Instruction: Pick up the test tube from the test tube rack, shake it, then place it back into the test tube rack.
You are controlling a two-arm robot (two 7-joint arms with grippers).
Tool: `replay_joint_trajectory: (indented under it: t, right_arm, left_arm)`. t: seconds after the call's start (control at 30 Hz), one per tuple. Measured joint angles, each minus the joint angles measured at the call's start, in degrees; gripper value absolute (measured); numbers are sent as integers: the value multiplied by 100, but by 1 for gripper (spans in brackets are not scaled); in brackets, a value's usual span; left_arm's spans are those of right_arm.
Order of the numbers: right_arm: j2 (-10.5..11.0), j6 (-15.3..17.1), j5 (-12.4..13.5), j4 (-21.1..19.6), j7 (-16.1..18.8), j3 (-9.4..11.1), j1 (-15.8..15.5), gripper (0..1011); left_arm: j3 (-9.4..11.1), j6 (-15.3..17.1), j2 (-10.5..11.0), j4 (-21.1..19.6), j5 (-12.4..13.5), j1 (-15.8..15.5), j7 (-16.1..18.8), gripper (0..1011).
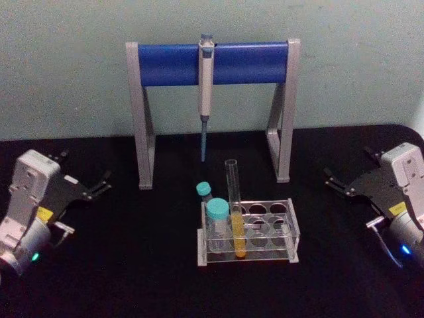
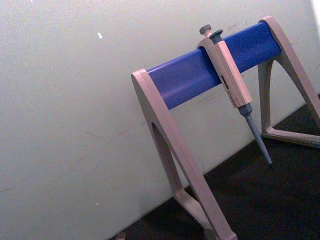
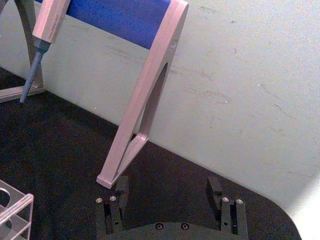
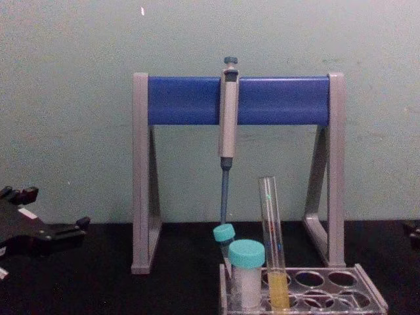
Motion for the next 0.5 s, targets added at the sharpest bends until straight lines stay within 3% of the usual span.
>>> replay_joint_trajectory:
  t: [0.5]
  right_arm:
    - [0,0,0,0,0,0,0,1000]
  left_arm:
    - [0,0,0,0,0,0,0,1001]
